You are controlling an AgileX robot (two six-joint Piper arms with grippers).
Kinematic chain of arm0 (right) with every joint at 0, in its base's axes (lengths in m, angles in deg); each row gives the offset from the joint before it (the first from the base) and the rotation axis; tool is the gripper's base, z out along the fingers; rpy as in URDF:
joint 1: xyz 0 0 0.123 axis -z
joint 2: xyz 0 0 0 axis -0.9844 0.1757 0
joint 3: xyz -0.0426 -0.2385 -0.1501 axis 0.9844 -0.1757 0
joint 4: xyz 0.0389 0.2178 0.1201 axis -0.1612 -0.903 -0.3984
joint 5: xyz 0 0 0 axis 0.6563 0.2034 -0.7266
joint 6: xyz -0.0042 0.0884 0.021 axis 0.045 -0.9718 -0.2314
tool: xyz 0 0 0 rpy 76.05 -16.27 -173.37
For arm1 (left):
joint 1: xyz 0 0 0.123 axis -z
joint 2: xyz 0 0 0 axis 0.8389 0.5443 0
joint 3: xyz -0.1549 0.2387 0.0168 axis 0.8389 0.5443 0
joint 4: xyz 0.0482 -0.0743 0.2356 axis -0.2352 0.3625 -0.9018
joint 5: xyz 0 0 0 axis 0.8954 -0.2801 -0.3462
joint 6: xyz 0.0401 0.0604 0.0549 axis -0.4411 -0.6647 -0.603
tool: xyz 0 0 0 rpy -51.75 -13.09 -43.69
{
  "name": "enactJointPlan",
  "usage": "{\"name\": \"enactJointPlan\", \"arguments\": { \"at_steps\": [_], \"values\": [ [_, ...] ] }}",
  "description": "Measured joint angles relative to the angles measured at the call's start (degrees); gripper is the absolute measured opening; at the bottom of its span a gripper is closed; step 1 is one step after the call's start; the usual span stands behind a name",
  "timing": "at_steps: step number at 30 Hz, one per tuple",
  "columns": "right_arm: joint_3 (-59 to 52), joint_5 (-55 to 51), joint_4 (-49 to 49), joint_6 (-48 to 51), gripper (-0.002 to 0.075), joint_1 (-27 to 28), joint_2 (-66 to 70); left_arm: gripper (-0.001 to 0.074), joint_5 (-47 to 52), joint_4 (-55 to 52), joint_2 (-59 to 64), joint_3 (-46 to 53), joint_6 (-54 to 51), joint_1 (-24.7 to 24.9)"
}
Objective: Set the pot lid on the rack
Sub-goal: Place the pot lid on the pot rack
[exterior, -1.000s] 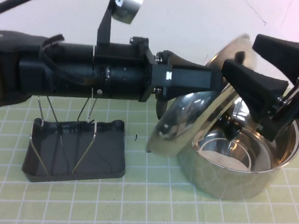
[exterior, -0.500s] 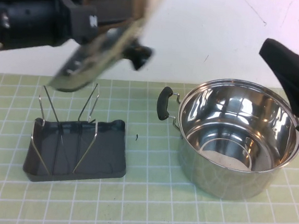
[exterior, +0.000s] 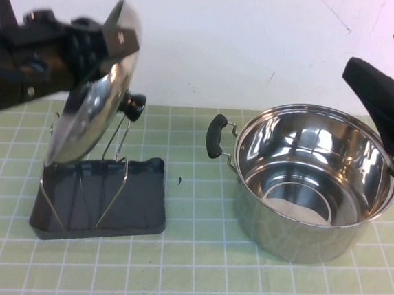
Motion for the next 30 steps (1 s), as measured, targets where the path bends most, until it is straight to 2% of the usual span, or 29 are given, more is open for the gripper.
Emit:
{"name": "enactJointPlan", "arguments": {
  "at_steps": [4, 8, 18, 30],
  "values": [
    [0.0, -2.24, 0.0, 0.0, 0.0515, 0.0, 0.0, 0.0008, -0.71, 12.03, 0.99, 4.6, -14.89, -0.11],
    [0.0, -2.96, 0.0, 0.0, 0.0514, 0.0, 0.0, 0.0008, 0.82, 14.7, 1.5, 5.5, -20.32, -0.11],
    [0.0, -4.13, 0.0, 0.0, 0.0514, 0.0, 0.0, 0.0008, 6.47, 15.07, 3.55, 5.5, -17.95, -0.11],
    [0.0, -5.64, 0.0, 0.0, 0.0514, 0.0, 0.0, 0.0008, 3.39, 15.07, 6.21, 5.5, -17.95, -0.11]
  ]
}}
